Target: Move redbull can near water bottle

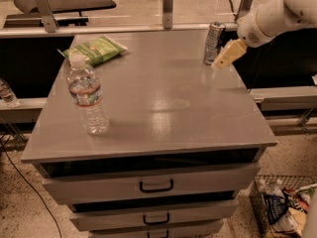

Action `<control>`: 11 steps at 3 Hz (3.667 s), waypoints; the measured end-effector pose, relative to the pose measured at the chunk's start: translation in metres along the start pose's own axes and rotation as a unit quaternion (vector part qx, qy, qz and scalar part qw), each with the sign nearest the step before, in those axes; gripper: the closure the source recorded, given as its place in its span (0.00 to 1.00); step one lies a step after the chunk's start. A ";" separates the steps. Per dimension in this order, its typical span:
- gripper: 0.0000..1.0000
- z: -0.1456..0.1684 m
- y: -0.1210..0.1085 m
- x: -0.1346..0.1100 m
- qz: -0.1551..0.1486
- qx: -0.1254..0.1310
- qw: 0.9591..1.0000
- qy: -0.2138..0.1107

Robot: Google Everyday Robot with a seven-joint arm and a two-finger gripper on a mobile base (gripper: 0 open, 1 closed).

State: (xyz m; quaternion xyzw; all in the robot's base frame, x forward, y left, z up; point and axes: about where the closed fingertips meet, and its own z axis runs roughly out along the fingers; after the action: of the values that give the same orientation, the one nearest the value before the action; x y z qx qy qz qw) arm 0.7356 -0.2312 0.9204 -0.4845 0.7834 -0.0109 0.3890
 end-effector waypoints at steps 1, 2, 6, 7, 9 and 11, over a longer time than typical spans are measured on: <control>0.00 0.029 -0.029 -0.004 0.047 0.034 0.998 -0.039; 0.00 0.051 -0.046 -0.007 0.088 0.041 0.992 -0.076; 0.00 0.081 -0.065 -0.012 0.185 0.009 0.970 -0.157; 0.00 0.085 -0.055 -0.019 0.188 -0.011 0.967 -0.174; 0.41 0.077 -0.042 -0.040 0.184 -0.015 0.958 -0.220; 0.86 0.025 -0.043 -0.094 0.164 0.004 0.952 -0.256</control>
Offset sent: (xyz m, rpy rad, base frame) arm 0.1049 -0.0076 -0.0123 0.3580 -0.1119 -0.1657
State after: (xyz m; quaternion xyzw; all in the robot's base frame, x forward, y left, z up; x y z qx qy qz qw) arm 0.8049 -0.1729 0.9758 -0.3340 0.7262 0.1748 0.5750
